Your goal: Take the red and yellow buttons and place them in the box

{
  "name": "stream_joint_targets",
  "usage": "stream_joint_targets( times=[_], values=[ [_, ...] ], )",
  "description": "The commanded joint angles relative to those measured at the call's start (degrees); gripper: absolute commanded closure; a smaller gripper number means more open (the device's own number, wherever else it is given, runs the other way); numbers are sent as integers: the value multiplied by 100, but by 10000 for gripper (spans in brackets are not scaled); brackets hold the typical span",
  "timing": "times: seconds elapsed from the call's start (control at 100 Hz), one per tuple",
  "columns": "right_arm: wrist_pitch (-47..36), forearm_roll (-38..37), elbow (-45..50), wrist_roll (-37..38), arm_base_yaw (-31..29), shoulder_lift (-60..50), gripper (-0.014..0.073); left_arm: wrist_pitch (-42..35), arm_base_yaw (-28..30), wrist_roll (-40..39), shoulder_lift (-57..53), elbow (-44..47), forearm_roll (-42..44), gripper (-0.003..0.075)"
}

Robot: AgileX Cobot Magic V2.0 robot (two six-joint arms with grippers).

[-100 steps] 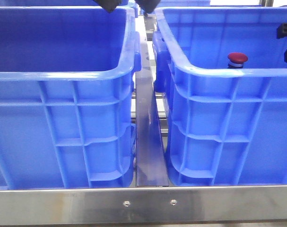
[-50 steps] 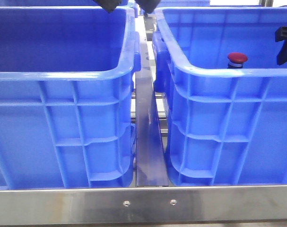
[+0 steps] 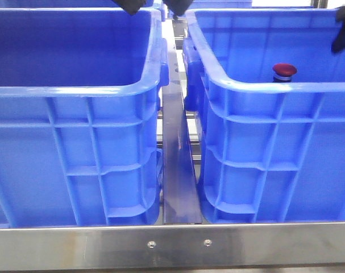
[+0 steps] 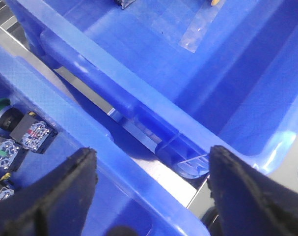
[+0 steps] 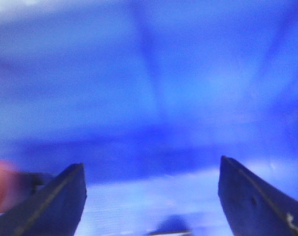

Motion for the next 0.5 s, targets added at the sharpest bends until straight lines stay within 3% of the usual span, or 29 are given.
stream_joint_targets(
  times=[0.0,0.09,0.23,0.39,0.43,0.49],
  values=[
    [160,42,-192,-23,-10,-542,18,-389,-35,-26,-204,-164,-51,259],
    [396,42,-174,-23,-10,-822,66,-389,56,-80,-204,-164,-51,272],
    [545,42,72,-23,-10,-1283,300,-389,400,-332,-204,-164,-18,374],
    [578,42,498,-23,-10,-1844,587,-306,938,-364,-278,-164,-23,610],
    [578,42,616,-23,-10,-1991,648,-306,1073,-364,-326,-164,1,688],
    [578,42,789,-23,-10,-2184,701,-297,1265,-364,-391,-164,1,738]
  ],
)
